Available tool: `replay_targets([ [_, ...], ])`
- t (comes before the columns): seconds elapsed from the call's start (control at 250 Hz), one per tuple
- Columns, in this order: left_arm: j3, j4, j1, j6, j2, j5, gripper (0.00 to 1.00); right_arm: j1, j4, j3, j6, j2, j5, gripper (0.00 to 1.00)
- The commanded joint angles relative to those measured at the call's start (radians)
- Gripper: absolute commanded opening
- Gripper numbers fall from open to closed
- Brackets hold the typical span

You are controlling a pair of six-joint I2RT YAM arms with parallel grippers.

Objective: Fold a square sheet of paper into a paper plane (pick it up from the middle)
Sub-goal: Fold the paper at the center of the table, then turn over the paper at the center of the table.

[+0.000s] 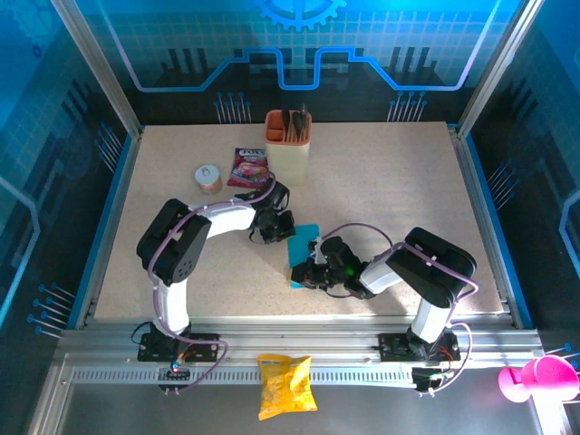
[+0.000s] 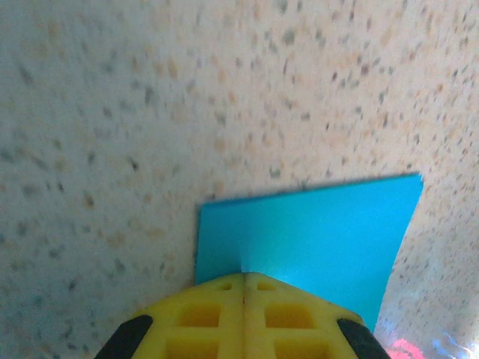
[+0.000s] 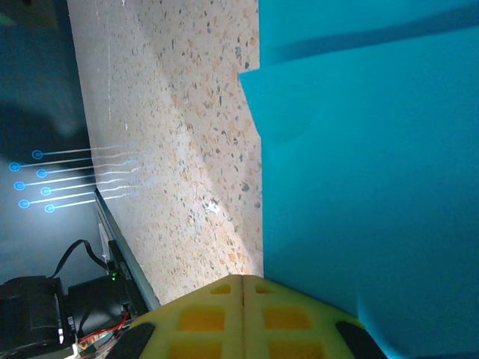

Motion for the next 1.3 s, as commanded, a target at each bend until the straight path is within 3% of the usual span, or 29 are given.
replay_targets([
  [0.0, 0.048, 0.011, 0.087, 0.050, 0.076, -0.221, 0.06, 0.006, -0.391, -0.111, 0.006, 0.105, 0.051, 0.00],
  [0.391, 0.201, -0.063, 0.135, 0.085, 0.146, -0.254, 0.05, 0.006, -0.348, -0.121, 0.022, 0.098, 0.042, 0.00],
  [0.663, 0.062, 0.022, 0.089, 0.132, -0.066, -0.135, 0.07, 0.006, -0.278, -0.029, -0.022, 0.039, -0.040, 0.00],
  [0.947, -0.214, 0.108, 0.032, 0.080, -0.320, -0.060, 0.11, -0.047, -0.648, 0.221, -0.164, -0.268, -0.020, 0.00],
  [1.131, -0.304, 0.124, -0.035, 0.047, -0.444, -0.045, 0.12, -0.193, -0.954, 0.268, -0.276, -0.515, 0.055, 0.00],
  [1.262, -0.327, 0.161, -0.121, 0.026, -0.474, -0.033, 0.12, -0.330, -1.034, 0.217, -0.319, -0.619, 0.029, 0.00],
  [1.298, -0.327, 0.169, -0.145, 0.024, -0.474, -0.032, 0.12, -0.356, -1.042, 0.204, -0.331, -0.629, 0.018, 0.06],
])
